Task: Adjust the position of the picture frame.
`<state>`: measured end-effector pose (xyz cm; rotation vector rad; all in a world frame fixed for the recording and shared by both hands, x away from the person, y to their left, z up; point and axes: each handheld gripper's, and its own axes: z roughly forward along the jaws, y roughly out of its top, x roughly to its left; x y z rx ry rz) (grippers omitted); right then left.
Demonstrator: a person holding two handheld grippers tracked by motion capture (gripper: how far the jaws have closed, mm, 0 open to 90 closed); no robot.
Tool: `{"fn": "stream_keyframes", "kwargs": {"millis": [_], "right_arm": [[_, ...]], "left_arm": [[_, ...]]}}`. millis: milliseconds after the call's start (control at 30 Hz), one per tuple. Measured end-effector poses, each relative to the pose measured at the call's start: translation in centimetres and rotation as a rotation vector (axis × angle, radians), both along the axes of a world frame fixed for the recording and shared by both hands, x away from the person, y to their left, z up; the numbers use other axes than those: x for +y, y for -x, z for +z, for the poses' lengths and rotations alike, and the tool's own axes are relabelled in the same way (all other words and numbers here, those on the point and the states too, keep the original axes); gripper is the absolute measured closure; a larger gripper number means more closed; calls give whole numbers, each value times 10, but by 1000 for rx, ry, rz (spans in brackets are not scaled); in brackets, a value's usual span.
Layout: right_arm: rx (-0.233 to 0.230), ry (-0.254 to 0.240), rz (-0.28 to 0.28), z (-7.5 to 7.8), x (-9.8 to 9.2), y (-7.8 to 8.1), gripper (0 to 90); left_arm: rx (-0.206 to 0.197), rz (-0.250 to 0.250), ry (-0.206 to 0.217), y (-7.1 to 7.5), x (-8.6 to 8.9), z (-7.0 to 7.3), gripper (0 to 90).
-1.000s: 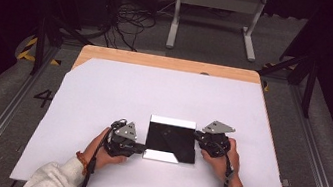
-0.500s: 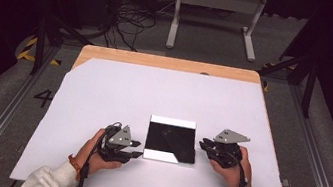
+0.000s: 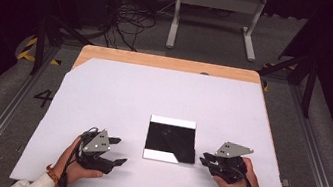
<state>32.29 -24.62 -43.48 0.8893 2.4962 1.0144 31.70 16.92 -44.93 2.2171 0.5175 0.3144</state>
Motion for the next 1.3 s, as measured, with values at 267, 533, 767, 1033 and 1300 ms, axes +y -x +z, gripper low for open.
{"fn": "stream_keyframes", "kwargs": {"millis": [267, 533, 767, 1033, 1300], "right_arm": [[53, 62, 50, -6, 5, 1, 762], [105, 97, 77, -5, 11, 1, 758], [113, 110, 95, -6, 16, -1, 780], [154, 155, 113, -2, 26, -9, 803], [164, 138, 99, -3, 29, -12, 794]], "left_arm": [[10, 51, -6, 10, 13, -4, 250], [-14, 121, 16, 12, 24, -3, 243], [-1, 116, -6, 9, 21, -7, 239], [26, 106, -5, 8, 17, -9, 233], [34, 89, -9, 8, 14, -10, 231]]}}
